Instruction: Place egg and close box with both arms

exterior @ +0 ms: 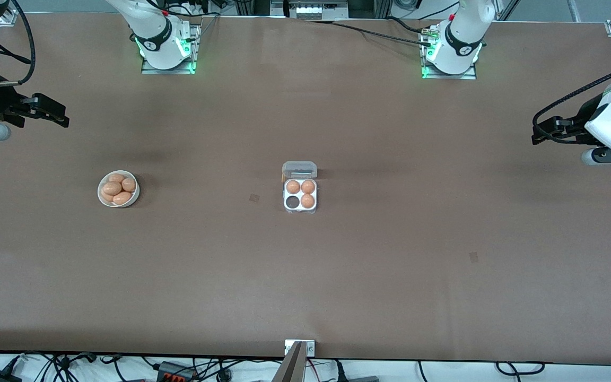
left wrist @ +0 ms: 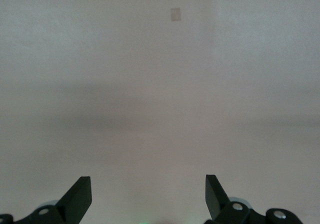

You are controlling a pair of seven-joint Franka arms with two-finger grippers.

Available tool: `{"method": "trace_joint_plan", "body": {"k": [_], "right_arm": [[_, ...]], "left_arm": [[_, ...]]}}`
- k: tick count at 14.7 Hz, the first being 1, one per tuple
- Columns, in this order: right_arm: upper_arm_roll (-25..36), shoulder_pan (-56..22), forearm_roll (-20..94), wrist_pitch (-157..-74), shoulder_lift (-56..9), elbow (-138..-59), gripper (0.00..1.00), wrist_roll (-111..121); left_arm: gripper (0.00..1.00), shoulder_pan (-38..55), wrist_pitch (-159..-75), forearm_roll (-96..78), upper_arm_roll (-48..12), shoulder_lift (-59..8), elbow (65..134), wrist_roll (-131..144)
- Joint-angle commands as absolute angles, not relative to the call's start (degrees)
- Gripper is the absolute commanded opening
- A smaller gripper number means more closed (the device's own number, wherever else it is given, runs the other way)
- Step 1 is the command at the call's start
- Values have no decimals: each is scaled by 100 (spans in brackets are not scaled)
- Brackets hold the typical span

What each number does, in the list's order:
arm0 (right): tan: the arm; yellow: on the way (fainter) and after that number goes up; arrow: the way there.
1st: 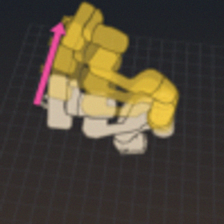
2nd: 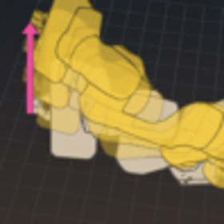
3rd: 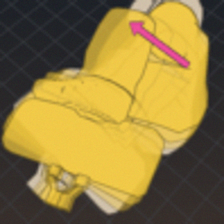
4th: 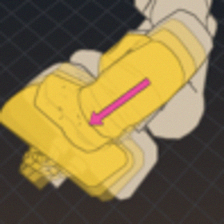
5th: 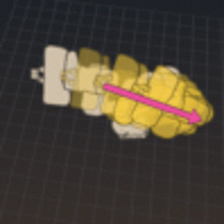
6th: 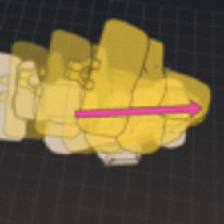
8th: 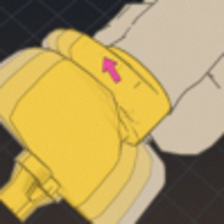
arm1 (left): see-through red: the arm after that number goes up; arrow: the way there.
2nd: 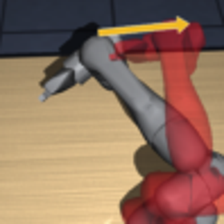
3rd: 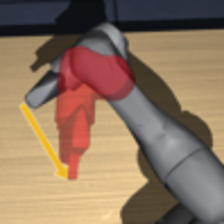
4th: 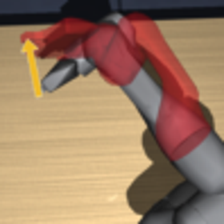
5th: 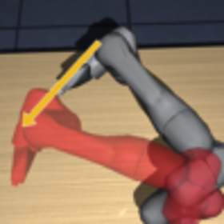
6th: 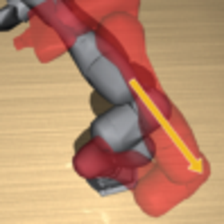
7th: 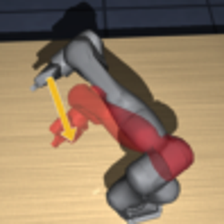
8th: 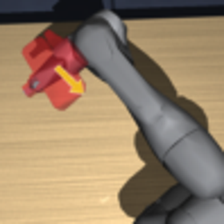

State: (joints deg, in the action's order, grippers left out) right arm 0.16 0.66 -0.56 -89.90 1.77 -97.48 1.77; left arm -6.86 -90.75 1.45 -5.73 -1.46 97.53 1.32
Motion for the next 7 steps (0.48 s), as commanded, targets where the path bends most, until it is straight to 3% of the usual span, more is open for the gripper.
{"method": "trace_joint_plan", "body": {"k": [1, 7], "right_arm": [[0, 70, -114, -8895, 158, -9668, 100, 97], [0, 70, -114, -8895, 158, -9668, 100, 97]], "left_arm": [[100, -712, -9009, 132, -571, -229, 9598, 17], [100, -703, -9000, 105, -571, -237, 9589, 9]]}}
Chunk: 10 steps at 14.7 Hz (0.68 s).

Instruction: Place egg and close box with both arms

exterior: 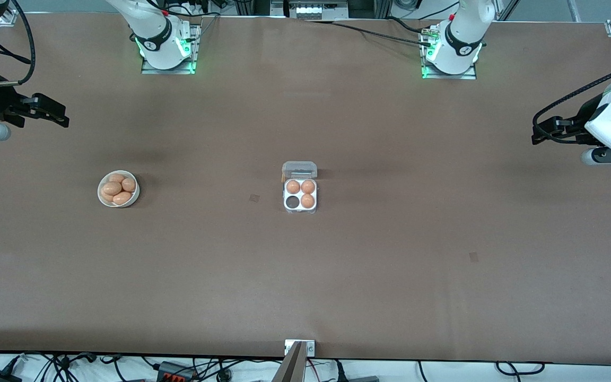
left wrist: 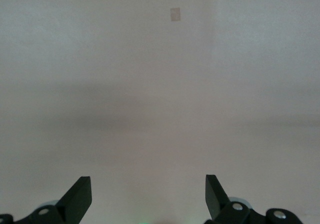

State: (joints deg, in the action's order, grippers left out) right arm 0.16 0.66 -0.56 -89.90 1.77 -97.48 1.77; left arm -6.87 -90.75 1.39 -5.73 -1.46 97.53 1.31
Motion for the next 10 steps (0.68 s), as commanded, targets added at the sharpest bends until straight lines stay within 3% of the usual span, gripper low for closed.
{"method": "trace_joint_plan", "body": {"k": [1, 10], "right_arm": [[0, 70, -106, -8895, 158, -9668, 100, 97], [9, 105, -105, -8886, 70, -9677, 100, 149]], "left_arm": [[100, -703, -9000, 105, -571, -237, 9589, 9], [100, -712, -9000, 97, -571, -237, 9589, 9]]}}
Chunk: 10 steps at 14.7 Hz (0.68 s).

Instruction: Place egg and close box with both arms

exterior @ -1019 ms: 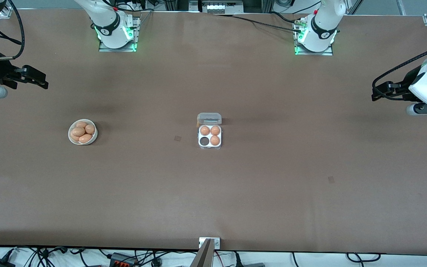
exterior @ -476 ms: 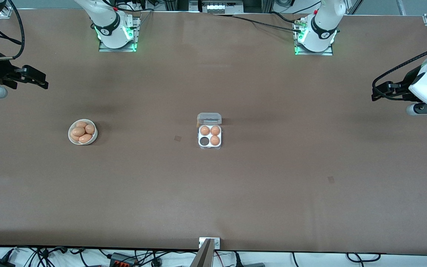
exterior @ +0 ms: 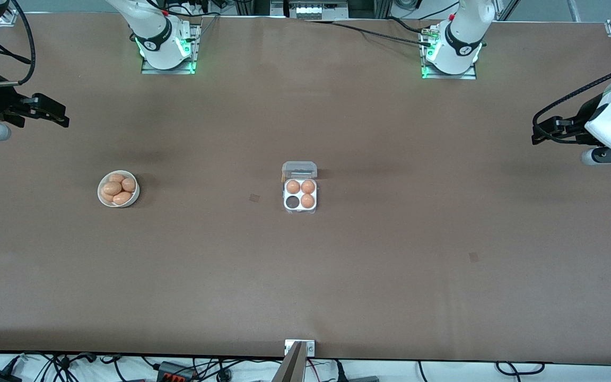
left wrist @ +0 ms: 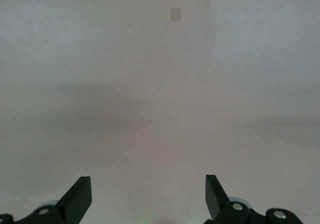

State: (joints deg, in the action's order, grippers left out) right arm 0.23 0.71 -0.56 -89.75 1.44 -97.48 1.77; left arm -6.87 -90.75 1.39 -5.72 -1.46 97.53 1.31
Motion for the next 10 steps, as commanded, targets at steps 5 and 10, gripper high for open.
{"method": "trace_joint_plan", "body": {"k": [5, 10], "right_arm": [[44, 289, -123, -8781, -131, -9756, 100, 228], [61, 562, -105, -8586, -868, -9756, 100, 940]], "left_arm": [[100, -712, -9000, 97, -571, -237, 9589, 9], [100, -712, -9000, 97, -571, -237, 9589, 9]]}}
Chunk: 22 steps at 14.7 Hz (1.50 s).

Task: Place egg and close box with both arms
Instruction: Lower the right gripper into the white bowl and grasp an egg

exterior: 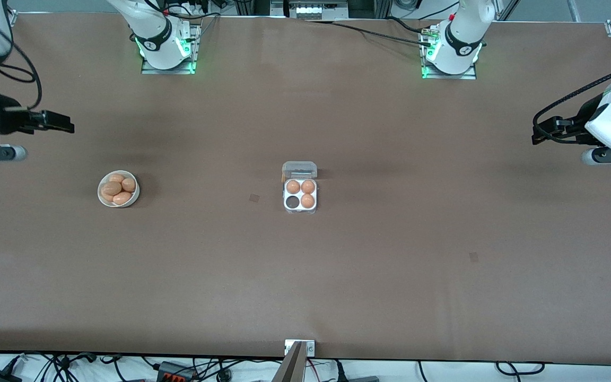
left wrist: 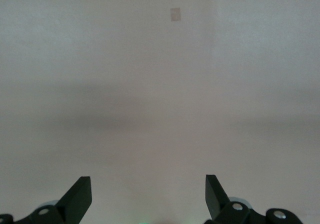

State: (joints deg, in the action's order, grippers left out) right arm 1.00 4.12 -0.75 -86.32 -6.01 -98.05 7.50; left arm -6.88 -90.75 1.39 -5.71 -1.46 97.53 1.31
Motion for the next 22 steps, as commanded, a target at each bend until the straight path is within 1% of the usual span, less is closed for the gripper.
{"method": "trace_joint_plan", "body": {"k": [1, 3, 6, 12, 14, 21, 22], "right_arm": [[62, 641, -105, -8657, -1018, -9756, 100, 940], [53, 668, -105, -8797, -1361, -9756, 100, 941], [62, 668, -114, -9218, -1941, -9747, 100, 949], [53, 580, -236, -10343, -2890, -9729, 100, 1019], [53, 589, -474, -10651, -3093, -9738, 100, 1177], [26, 606, -404, -10705, -3331, -9703, 100, 1274], [18, 598, -404, -10705, -3340, -9703, 96, 1266]], "left_arm": [[100, -712, -9000, 97, -571, -237, 9589, 9], [100, -712, -9000, 97, -571, -237, 9589, 9], [100, -712, -9000, 97, -563, -237, 9589, 9], [100, -703, -9000, 97, -571, -237, 9589, 9], [100, -703, -9000, 97, -571, -237, 9589, 9], [100, -703, -9000, 97, -563, -237, 9580, 9], [100, -703, -9000, 97, -571, -237, 9580, 17]]}}
